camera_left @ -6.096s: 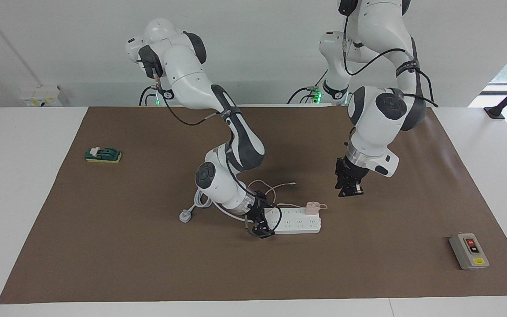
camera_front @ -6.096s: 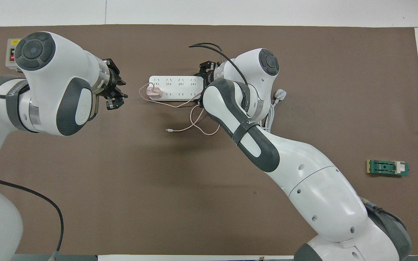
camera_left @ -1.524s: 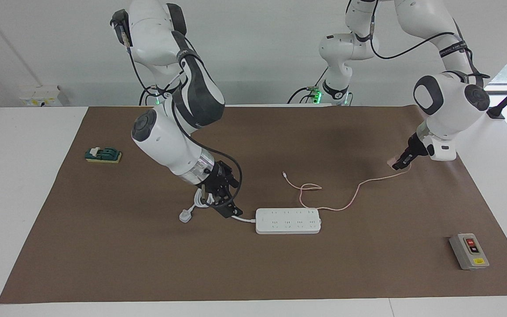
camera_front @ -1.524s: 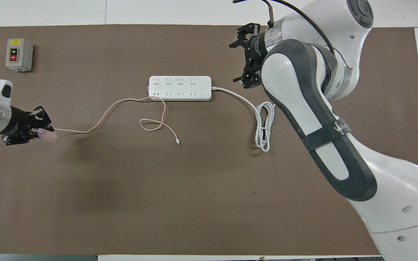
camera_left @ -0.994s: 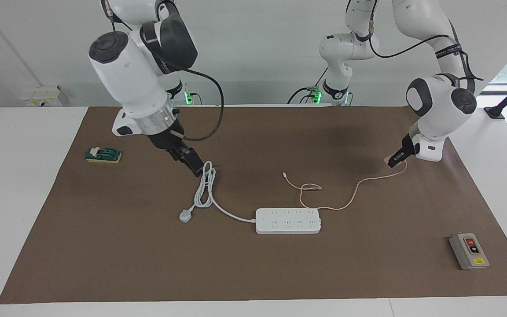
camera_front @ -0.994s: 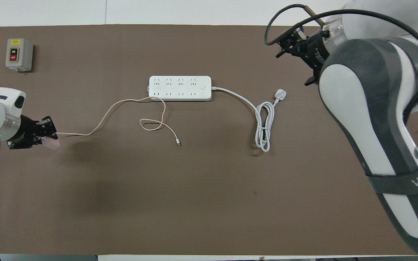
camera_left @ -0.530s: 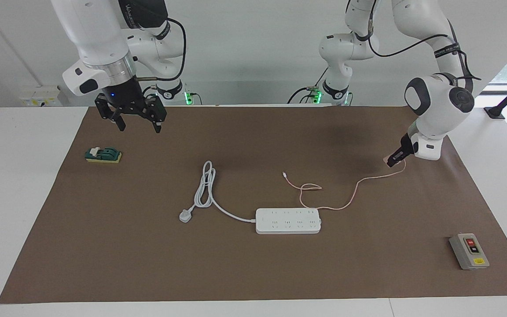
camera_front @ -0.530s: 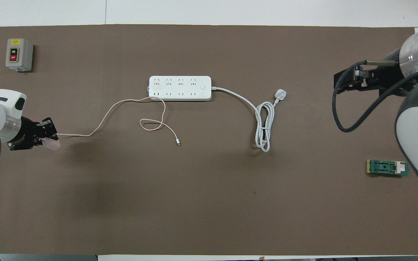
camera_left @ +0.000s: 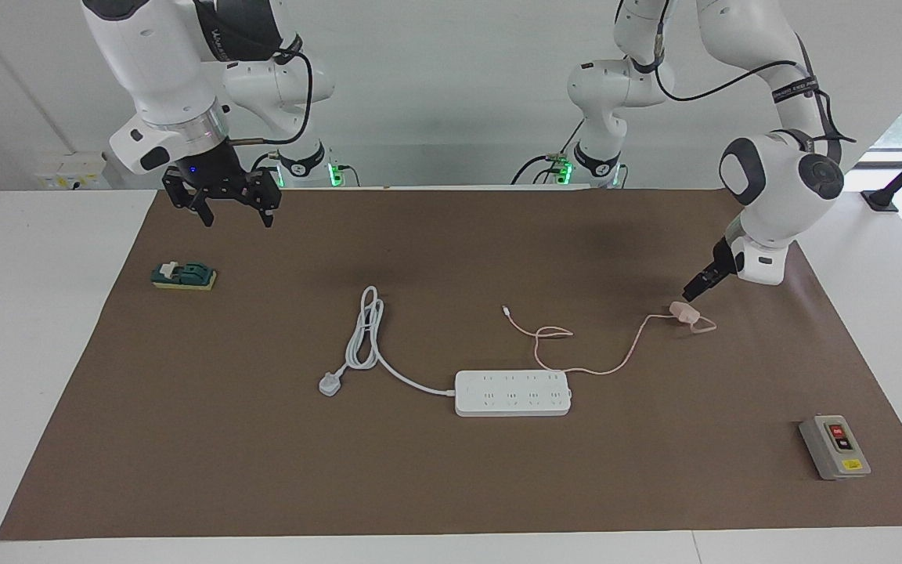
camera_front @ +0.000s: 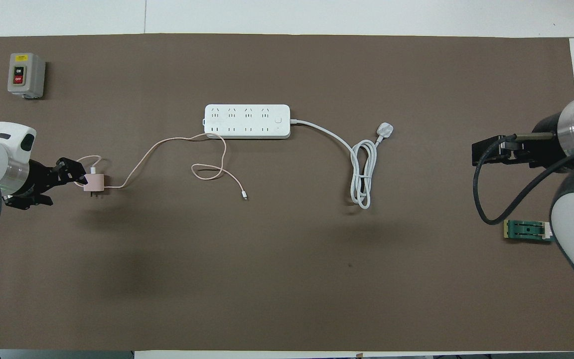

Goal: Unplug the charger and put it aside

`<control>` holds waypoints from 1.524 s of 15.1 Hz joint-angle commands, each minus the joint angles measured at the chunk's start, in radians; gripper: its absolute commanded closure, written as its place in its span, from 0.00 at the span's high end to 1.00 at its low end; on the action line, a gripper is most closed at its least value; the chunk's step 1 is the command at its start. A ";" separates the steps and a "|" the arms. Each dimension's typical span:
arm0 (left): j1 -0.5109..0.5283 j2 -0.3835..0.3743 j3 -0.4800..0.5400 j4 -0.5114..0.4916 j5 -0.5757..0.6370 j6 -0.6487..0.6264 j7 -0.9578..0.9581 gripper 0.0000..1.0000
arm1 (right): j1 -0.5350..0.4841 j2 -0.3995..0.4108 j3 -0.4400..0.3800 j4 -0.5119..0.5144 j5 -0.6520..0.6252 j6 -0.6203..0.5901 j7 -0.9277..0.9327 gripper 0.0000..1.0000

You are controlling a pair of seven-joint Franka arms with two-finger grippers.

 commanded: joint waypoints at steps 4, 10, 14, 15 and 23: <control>-0.017 -0.033 0.010 -0.036 0.018 0.024 0.002 1.00 | -0.051 -0.042 0.011 -0.054 -0.016 0.036 -0.019 1.00; -0.017 -0.033 0.010 -0.036 0.018 0.027 -0.004 1.00 | -0.089 -0.035 0.011 -0.047 -0.045 0.039 -0.029 1.00; -0.017 -0.030 0.010 -0.034 0.018 0.061 -0.007 1.00 | -0.110 -0.035 0.011 -0.047 -0.048 0.041 -0.033 1.00; -0.015 -0.025 0.010 -0.036 0.018 0.093 -0.007 1.00 | -0.115 -0.035 0.011 -0.047 -0.047 0.041 -0.032 1.00; -0.034 0.032 0.007 -0.051 0.018 0.240 0.113 1.00 | -0.115 -0.020 0.013 -0.010 -0.032 -0.002 -0.024 1.00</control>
